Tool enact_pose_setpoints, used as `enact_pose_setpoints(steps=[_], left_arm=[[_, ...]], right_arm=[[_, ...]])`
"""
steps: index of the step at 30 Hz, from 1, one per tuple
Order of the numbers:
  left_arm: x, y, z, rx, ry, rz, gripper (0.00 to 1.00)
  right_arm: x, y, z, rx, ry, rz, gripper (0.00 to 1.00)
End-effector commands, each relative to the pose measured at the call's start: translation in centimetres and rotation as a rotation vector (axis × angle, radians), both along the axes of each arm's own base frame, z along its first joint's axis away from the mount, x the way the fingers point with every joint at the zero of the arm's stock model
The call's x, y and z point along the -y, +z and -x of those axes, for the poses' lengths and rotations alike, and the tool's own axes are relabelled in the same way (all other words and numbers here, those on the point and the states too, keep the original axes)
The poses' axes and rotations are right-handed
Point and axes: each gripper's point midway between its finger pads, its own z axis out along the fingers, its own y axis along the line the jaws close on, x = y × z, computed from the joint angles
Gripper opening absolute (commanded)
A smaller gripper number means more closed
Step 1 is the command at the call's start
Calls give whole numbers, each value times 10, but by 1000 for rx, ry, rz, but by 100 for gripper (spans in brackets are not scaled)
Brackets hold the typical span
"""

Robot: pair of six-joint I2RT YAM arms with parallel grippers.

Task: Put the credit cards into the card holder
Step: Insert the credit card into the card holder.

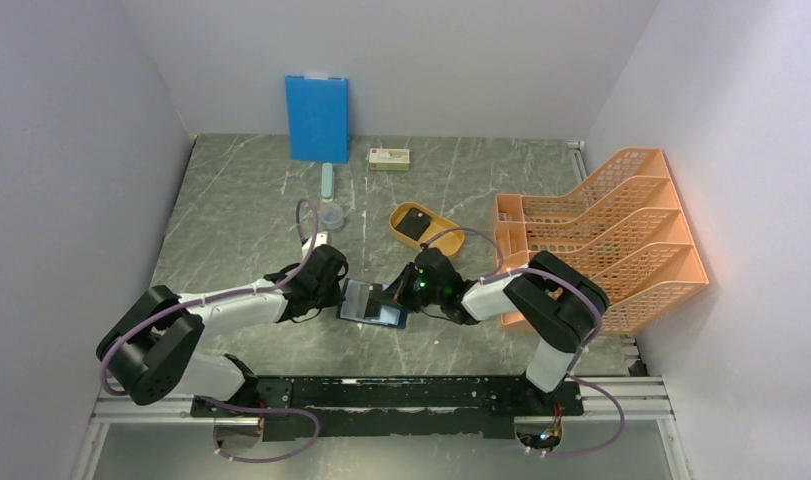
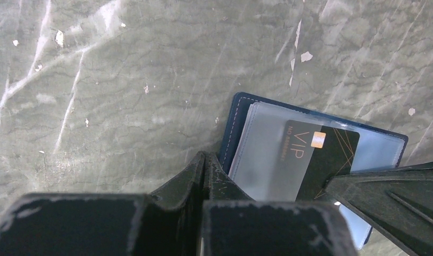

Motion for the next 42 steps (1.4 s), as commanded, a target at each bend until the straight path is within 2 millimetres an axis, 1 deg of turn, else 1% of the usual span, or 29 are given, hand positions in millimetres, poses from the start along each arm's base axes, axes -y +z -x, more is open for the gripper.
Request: enact_pose_setpoints(steps=[1,4,6,11,14,16,18,20,24,28,33,38,42], left_arm=[[-14,-29,40,-161,-44,-49,5],[-14,-30,39,-161,-44,-48,5],[-14,-30,40,-163,-44,-48,5],[-15,-28,39,-158,-45,-49,5],[-14,-28,39,-157,-46,-47,5],[-14,-27,39,-155,-46,-44,5],[-13,-26,38,-152,-46,-42,5],[-12,-25,38,-150,-48,-37,5],[-11,-25,40,-157,-50,-23,5],[-7,-25,41,-160,-53,0,5],[-2,-23,43,-159,-61,35,5],[0,-21,45,-155,-61,64,5],[-1,-18,46,-148,-52,71,5]], right_arm=[[1,-20,10,-50,-1,53,0],[-6,-19,13,-47,23,42,0],[-10,-15,14,-31,40,34,0],[-9,-5,15,-1,50,25,0],[-10,-1,16,3,57,20,20],[-11,0,16,5,60,16,31],[-12,2,16,5,64,14,38],[-12,2,16,2,68,17,42],[-13,3,19,-12,66,10,45],[-19,5,24,-21,74,-2,48],[-29,6,26,-29,90,-8,48],[-37,8,24,-24,99,-7,47],[-38,5,20,-11,110,38,47]])
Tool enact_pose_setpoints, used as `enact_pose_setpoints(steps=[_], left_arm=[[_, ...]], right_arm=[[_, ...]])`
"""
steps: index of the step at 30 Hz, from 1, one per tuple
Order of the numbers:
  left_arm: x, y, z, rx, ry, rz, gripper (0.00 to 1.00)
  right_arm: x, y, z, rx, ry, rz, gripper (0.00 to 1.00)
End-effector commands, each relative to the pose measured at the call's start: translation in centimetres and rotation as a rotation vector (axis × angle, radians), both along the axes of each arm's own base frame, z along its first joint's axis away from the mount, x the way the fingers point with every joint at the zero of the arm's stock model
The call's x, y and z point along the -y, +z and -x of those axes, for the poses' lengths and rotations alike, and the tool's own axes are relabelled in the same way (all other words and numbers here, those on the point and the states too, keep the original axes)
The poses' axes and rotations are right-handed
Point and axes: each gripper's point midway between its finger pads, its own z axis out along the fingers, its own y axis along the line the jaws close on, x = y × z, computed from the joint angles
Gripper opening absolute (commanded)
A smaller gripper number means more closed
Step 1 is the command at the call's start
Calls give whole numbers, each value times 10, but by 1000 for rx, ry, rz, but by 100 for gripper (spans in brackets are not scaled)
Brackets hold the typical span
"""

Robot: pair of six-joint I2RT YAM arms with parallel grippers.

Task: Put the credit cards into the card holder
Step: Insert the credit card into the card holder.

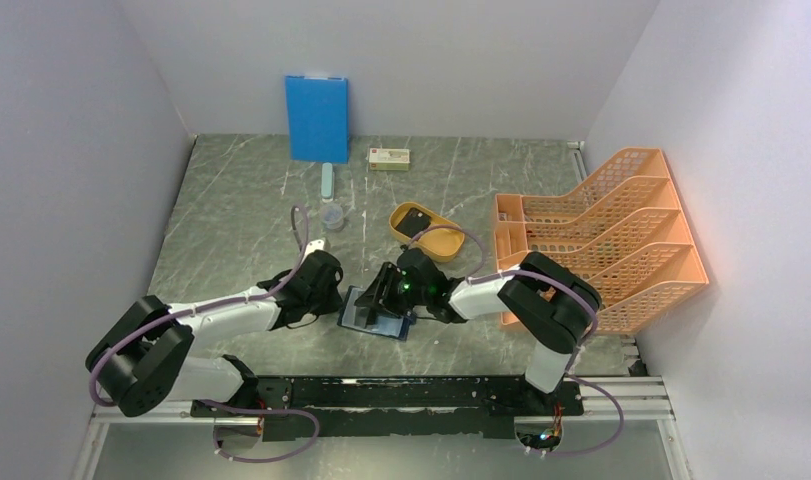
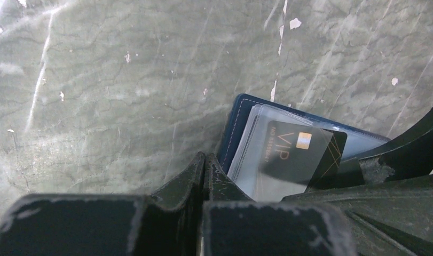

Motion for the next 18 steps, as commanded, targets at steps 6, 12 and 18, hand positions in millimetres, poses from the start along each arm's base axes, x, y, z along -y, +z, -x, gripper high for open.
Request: enact_pose_setpoints(steps=[6,12,18], left_arm=[[-15,-16,28,-104,-10,-43,5],[-14,-18,28,-108,-12,-43,5],[-13,-16,27,-103,-11,-40,5]], right_arm=[[20,-10,-5,37,-5,213,54],[39,-9,-6,68,-19,303,59],[46,-5,-8,90,-23,322,58]])
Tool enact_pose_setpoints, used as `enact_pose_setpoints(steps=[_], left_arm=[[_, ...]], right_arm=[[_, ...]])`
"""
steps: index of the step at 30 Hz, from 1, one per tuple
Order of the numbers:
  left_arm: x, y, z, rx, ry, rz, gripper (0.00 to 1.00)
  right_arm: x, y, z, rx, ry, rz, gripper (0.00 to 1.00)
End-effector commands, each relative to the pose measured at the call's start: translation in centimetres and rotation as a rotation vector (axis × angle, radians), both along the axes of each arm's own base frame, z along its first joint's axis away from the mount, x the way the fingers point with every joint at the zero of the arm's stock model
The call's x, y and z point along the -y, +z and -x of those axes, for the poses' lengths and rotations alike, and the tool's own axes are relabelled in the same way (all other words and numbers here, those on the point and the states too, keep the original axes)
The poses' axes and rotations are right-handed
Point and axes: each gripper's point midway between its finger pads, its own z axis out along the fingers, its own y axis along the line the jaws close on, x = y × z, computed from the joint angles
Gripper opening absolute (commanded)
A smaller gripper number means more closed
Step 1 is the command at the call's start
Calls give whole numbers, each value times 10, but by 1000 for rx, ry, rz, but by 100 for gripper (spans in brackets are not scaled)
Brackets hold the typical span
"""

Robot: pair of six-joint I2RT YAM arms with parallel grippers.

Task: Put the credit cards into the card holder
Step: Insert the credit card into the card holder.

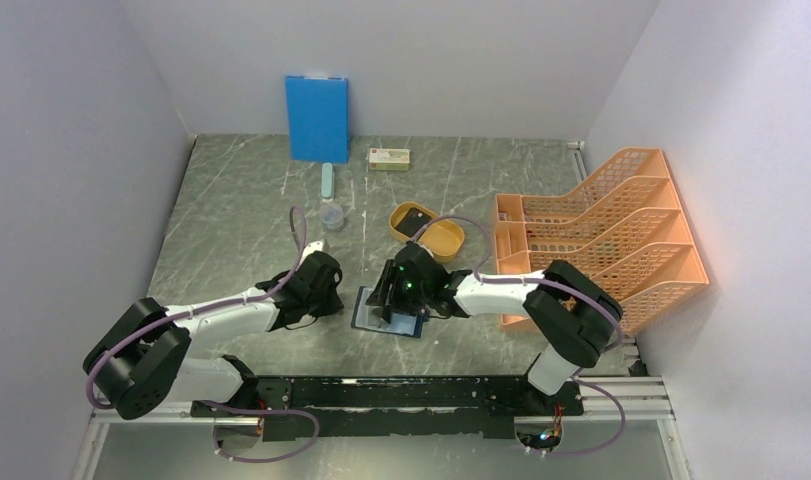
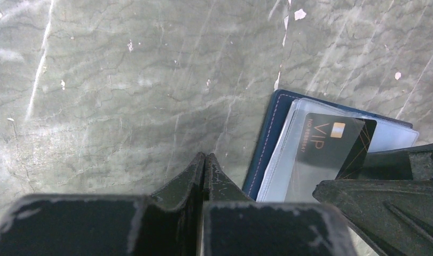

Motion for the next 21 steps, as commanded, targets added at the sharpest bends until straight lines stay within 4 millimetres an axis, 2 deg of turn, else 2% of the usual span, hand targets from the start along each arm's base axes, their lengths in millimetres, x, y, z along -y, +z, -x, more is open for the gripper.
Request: enact_pose_setpoints(steps=[1,6,9,17,19,21], left_arm=[[-11,-16,21,-84,-14,-42,5],[-8,-15,21,-84,-20,-24,5],[-1,-2,18,-46,-25,31,5],[55,74,9,141,-164,397,11],[66,76,13,123,-206,445,10],[73,70,17,90,-230,477,9]], right_arm=[[17,-4,-4,32,-11,89,58],[27,-2,-12,86,-5,164,59],[25,-2,-12,92,16,145,59],[11,-2,-10,74,38,70,59],[9,-2,-10,66,35,56,59],[8,-4,-8,53,30,45,59]])
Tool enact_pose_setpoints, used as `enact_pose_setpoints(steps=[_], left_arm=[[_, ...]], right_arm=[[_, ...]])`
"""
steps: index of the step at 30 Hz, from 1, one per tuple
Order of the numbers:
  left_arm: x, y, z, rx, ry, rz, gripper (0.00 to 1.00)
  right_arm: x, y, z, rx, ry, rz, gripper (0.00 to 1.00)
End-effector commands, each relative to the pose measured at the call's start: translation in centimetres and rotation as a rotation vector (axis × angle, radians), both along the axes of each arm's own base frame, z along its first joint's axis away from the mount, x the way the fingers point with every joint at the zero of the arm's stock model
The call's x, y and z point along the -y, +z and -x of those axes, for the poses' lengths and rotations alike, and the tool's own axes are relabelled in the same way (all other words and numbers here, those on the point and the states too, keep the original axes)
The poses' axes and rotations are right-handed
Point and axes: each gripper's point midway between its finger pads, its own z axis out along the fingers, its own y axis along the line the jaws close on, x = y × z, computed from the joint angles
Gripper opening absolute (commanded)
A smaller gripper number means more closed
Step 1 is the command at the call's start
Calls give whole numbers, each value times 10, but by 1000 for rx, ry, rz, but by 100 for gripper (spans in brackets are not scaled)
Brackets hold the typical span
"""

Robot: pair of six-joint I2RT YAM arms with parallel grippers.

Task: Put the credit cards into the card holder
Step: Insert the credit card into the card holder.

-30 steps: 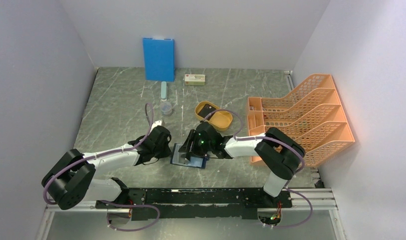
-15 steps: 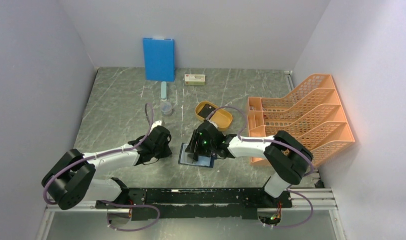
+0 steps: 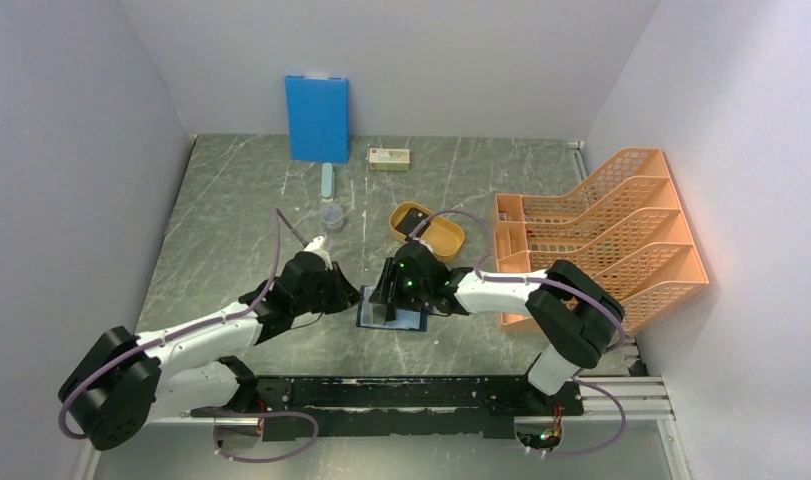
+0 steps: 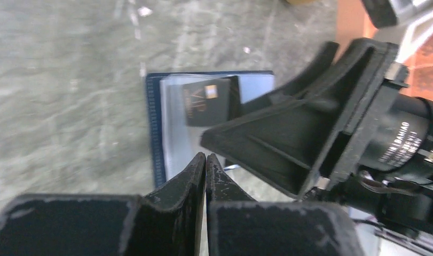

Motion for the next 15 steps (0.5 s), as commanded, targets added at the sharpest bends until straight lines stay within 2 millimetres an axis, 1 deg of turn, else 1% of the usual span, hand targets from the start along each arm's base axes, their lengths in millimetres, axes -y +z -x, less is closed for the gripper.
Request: enact_pose_setpoints(steps=[1,4,6,9,12,15], left_arm=[[33,8,12,-25,-124,161,9],[36,-4,16,-62,-132,181,8],[35,-16,17,-89,-129,163,8],[35,-29,18,-118,-125,142,5],[26,-43,17,-146,-90,83,5],[10,-60,17,-170,-38,-11,5]], right_arm=[[-2,-5,-1,-18,-12,-31,59],[-2,-6,0,-24,-16,-43,59],[-2,-6,1,-27,-16,-47,59],[-2,-5,1,-29,-17,-49,59],[-2,-4,1,-27,-15,-45,59],[0,-3,0,-21,-15,-29,59]])
